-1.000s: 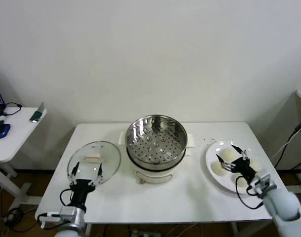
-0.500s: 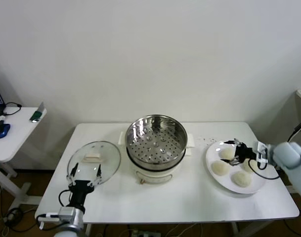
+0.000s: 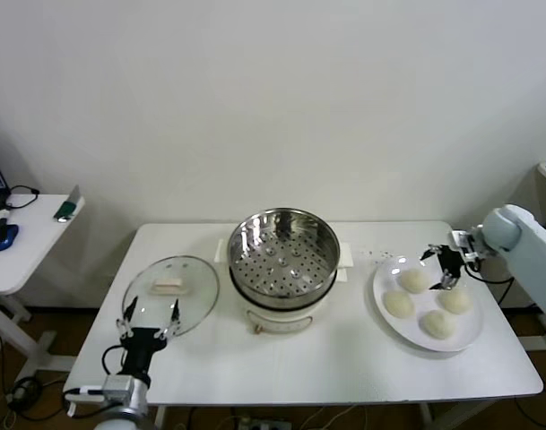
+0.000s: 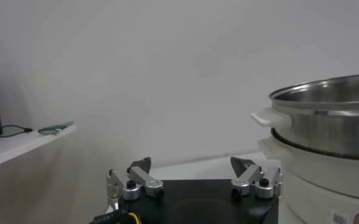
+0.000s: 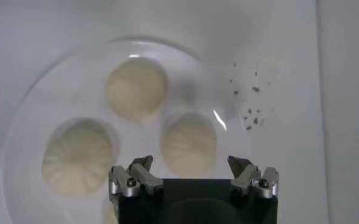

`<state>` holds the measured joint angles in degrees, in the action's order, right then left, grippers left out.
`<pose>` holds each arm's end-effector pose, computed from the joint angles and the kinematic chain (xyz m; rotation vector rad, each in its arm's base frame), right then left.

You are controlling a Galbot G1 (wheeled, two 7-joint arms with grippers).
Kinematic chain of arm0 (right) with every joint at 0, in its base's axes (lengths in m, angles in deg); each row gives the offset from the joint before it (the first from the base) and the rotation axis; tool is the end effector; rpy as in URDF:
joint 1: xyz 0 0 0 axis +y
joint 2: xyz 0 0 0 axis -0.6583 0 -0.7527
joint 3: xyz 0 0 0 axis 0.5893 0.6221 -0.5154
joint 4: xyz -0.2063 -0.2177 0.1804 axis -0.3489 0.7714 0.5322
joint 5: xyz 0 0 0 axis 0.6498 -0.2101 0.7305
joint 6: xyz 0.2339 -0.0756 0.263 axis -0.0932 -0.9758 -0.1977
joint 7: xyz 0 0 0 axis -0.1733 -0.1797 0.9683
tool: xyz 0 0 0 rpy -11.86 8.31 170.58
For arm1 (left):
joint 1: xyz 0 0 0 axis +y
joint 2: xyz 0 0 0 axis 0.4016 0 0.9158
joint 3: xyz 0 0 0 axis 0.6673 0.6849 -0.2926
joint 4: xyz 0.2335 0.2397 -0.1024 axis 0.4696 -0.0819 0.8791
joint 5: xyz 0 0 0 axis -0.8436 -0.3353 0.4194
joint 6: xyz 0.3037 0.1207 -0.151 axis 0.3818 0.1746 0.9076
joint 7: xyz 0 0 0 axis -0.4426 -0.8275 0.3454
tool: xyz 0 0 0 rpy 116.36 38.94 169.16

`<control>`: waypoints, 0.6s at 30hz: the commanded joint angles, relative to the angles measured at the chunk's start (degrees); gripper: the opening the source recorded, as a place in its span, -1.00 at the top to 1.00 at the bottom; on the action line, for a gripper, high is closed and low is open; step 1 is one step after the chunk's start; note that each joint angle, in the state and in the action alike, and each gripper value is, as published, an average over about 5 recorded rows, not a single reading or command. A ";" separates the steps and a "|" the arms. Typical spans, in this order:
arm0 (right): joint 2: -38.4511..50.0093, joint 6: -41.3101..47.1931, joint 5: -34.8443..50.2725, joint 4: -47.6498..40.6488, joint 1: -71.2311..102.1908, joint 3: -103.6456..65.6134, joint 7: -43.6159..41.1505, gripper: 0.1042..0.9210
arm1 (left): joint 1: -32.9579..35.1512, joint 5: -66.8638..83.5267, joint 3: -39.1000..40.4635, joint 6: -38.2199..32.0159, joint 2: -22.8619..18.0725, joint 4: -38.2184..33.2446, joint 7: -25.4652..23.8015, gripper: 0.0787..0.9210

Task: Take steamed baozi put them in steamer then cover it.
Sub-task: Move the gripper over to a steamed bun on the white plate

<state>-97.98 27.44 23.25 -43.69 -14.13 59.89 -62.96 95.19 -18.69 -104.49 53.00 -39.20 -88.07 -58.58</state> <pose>0.5728 -0.2789 -0.2039 1.2360 -1.3838 1.3636 0.1873 0.0618 -0.3457 0.0946 -3.0010 -0.2621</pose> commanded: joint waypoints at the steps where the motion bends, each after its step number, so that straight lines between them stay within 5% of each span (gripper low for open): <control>1: -7.43 -2.11 -4.40 -10.67 -6.06 8.12 -2.14 -0.76 | 0.18 -0.01 -0.11 -0.01 -0.08 0.28 -0.08 -0.77; 18: -13.90 -3.35 -9.40 -16.04 -1.28 -0.30 -0.06 -0.76 | 0.11 -0.16 -0.39 0.07 -0.05 0.61 -0.06 -0.77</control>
<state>-108.81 24.76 16.22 -56.40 -15.42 61.02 -63.11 95.23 -18.77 -104.90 53.10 -39.14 -87.54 -58.64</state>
